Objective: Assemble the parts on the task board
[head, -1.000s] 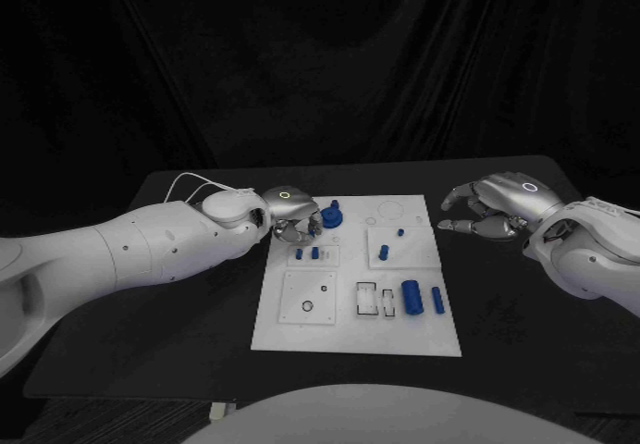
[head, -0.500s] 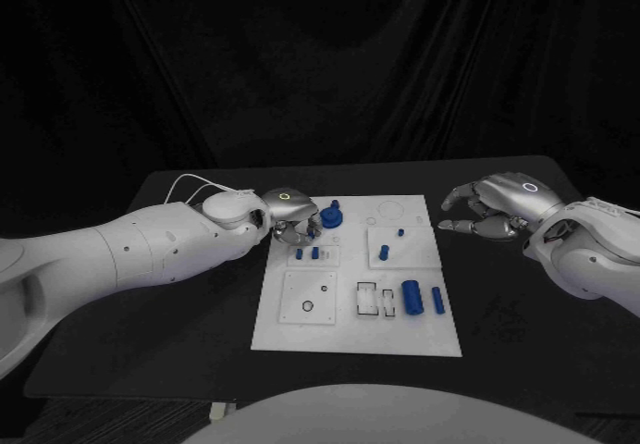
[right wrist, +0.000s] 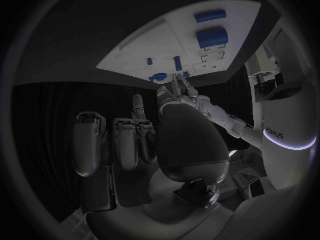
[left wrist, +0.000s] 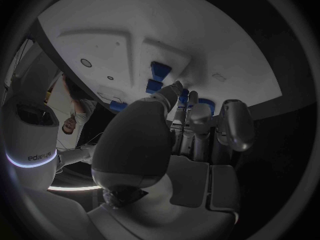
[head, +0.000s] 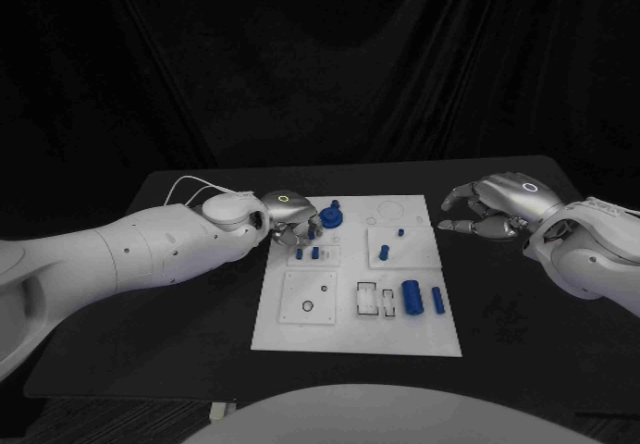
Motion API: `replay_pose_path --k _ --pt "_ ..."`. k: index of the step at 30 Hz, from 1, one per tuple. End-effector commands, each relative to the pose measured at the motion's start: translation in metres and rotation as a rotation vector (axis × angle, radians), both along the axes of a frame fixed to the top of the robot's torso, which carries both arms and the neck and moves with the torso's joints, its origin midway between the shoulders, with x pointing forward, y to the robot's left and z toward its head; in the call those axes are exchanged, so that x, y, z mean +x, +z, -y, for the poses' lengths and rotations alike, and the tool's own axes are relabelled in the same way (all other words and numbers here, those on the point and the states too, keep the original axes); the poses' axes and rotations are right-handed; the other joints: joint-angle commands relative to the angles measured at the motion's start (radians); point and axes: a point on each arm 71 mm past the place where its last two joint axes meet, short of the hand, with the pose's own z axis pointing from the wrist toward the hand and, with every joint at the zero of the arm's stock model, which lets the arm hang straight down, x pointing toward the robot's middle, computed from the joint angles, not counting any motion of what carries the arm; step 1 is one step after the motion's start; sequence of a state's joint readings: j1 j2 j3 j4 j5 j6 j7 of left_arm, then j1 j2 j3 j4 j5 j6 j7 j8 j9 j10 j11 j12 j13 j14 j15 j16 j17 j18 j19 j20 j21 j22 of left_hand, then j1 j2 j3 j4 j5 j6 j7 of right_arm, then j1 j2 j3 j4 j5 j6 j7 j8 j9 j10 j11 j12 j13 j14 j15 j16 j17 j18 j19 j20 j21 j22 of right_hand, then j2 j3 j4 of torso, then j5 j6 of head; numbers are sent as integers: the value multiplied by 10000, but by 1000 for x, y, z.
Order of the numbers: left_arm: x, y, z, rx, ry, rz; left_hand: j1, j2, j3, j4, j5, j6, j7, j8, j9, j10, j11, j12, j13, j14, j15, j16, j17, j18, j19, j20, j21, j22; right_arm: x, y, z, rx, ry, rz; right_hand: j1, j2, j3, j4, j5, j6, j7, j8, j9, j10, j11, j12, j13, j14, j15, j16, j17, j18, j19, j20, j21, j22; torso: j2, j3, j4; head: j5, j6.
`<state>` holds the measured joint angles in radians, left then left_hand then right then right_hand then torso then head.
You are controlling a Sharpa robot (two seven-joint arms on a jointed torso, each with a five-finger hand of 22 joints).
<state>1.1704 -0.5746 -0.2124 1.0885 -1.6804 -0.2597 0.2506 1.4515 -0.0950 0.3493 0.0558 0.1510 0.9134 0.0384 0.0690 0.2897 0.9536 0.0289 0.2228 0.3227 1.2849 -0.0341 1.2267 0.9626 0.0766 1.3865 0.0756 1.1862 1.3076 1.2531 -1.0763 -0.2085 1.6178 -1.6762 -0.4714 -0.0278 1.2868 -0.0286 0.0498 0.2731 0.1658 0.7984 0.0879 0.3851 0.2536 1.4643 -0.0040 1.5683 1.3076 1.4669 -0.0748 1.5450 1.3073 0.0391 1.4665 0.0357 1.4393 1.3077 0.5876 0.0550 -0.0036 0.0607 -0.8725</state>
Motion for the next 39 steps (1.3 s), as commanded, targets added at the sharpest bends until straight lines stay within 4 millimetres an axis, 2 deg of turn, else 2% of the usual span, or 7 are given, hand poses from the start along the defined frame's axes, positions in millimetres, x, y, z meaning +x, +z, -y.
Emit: replay_pose_path --k 1,15,25,28,31,35,39 --pt "0 -1 0 34 71 -45 -24 -190 30 141 -102 -776 -338 -78 -250 -315 120 -446 -309 -36 82 -73 -54 59 -68 19 -94 1534 -1 -1 0 -25 -19 -29 96 -26 -3 -47 44 57 -4 -50 -11 1065 37 25 2632 946 63 -41 2216 -41 396 76 -58 2166 2 -3 -2 7 -2" --pt "1 7 -10 -648 140 1054 -308 -206 -677 452 -631 -2194 -795 -66 -912 -1225 197 -1113 -827 19 124 -25 -6 59 -11 61 -179 1542 -2 1 2 20 -40 19 117 -27 -23 -57 39 73 -1 -57 -20 1065 38 25 2632 946 64 -40 2216 -42 398 77 -57 2167 2 -3 -6 135 -2" --pt "-13 28 -32 -1765 -674 2590 -758 0 -1237 1129 -823 -1360 -860 123 -1030 -1068 -30 -749 -782 -588 33 -644 -878 229 -491 73 -1244 1286 -3 7 2 134 -27 244 132 -45 -32 -69 38 78 -4 -57 -22 1065 37 25 2632 943 64 -52 2200 -41 395 77 -64 2165 1 0 -7 235 -2" --pt "-15 37 -38 -1899 -854 2873 -1010 -92 -1531 1555 -1007 -1304 -952 57 -1127 -1139 -111 -624 -726 -1783 41 -1810 -2352 471 -1354 143 -2886 867 -1 10 0 150 7 317 138 -55 -38 -73 37 85 -2 -56 -23 1065 28 25 2632 943 66 -52 2199 -35 385 77 -87 2158 1 -2 -10 245 -2" --pt "-16 45 -47 -1932 -814 3025 -1536 -40 -1838 2227 -984 -1274 -953 2 -1230 -1275 -220 -512 -628 -3677 153 -3287 -3287 929 -3750 326 -6883 -242 1 14 -3 170 70 410 145 -64 -47 -74 35 99 2 -53 -24 1065 7 25 2632 938 70 -65 2180 -31 376 79 -107 2151 -9 -7 -5 223 -2" --pt "-16 54 -60 -2622 -372 2690 -2494 158 -1948 2357 -934 -1300 -817 -29 -1380 -1694 -22 -343 -443 -5467 360 -5172 -3895 738 -5607 592 -8575 -846 5 21 -8 215 198 610 206 -56 -119 -44 28 146 -40 -89 -63 1065 -70 25 2632 761 17 -653 1370 5 314 35 -259 2102 -14 -23 12 218 -2" --pt "-15 61 -76 -4380 522 1349 -3023 626 -2737 2325 -228 -1472 -375 -55 -1569 -2929 553 -410 -604 -7567 1225 -7824 -5283 545 -7677 898 -10809 -2028 9 30 -14 249 346 830 289 -15 -230 6 38 216 -81 -135 -115 582 -130 -482 1838 671 -50 -1093 756 48 239 -29 -483 2036 -16 -39 34 179 -2"
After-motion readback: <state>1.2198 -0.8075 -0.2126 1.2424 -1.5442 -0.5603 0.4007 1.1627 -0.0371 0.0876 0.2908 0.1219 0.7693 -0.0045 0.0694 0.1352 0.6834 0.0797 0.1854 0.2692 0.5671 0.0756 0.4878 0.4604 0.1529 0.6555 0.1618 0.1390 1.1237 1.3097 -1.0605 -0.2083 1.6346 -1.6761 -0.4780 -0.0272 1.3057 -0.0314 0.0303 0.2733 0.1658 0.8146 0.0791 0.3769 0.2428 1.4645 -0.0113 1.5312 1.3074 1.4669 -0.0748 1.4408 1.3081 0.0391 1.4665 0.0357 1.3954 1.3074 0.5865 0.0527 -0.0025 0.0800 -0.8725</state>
